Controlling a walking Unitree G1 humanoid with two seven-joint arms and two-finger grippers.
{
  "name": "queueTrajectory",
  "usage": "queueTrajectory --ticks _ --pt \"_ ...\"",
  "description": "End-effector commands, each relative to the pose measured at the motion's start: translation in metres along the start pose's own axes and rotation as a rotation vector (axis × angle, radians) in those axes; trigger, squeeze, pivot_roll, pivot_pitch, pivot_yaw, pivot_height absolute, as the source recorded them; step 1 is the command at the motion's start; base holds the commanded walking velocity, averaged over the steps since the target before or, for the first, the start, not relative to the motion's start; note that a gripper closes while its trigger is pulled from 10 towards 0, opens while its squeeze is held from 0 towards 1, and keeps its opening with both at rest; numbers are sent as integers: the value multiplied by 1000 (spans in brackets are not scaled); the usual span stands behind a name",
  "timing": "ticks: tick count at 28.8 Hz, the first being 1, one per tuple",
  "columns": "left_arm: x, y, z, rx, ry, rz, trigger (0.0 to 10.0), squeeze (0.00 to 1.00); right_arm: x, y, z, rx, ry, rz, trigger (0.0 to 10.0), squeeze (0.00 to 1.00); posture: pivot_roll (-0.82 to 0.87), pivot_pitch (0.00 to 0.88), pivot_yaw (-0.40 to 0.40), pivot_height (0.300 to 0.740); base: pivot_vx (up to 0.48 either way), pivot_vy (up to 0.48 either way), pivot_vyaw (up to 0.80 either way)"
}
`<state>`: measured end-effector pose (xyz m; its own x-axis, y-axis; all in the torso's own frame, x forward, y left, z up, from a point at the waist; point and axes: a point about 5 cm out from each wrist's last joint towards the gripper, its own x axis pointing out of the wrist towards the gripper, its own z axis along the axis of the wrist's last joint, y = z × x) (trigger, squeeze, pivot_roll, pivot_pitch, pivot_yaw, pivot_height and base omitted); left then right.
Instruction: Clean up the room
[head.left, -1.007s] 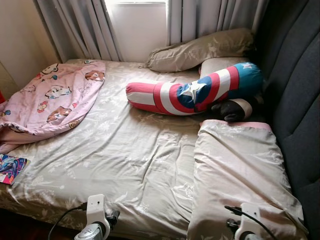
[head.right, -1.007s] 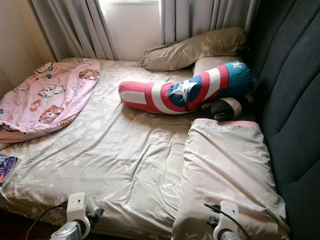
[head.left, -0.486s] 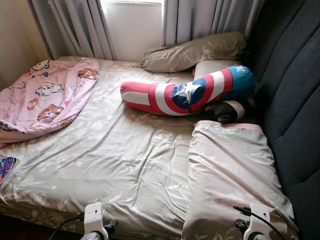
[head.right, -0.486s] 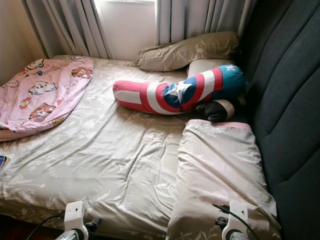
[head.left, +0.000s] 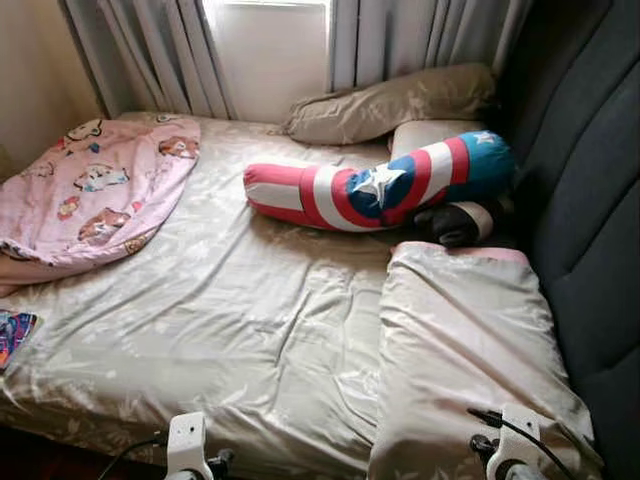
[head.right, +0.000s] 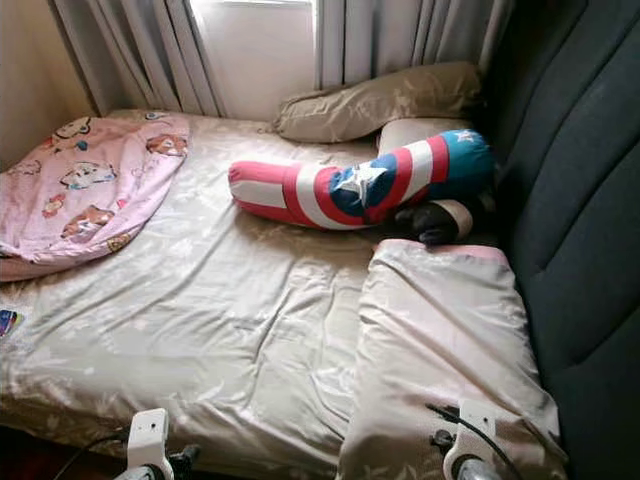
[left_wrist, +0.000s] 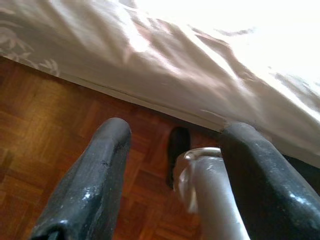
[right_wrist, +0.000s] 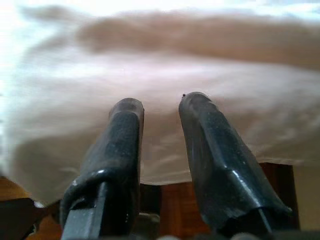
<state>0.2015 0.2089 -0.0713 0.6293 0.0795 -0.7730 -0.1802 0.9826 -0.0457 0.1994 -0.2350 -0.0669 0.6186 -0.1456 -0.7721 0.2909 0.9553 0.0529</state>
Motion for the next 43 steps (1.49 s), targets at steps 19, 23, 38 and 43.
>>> queueTrajectory --ticks 19,23,38,43 --pt "0 5 -1 12 12 15 10000 0 1 7 1 6 4 19 10000 0 69 0 -6 740 0 480 0" --pt "-1 4 -1 10 12 14 10000 0 1 9 0 -11 7 31 10000 0 71 0 -5 740 0 480 0" --pt "-1 2 -3 7 17 12 10000 0 1 11 -2 -20 7 42 10000 0 75 0 -8 740 0 480 0" --pt "-1 2 -4 5 18 12 10000 0 1 13 -3 -54 4 54 10000 0 74 0 -10 740 0 480 283"
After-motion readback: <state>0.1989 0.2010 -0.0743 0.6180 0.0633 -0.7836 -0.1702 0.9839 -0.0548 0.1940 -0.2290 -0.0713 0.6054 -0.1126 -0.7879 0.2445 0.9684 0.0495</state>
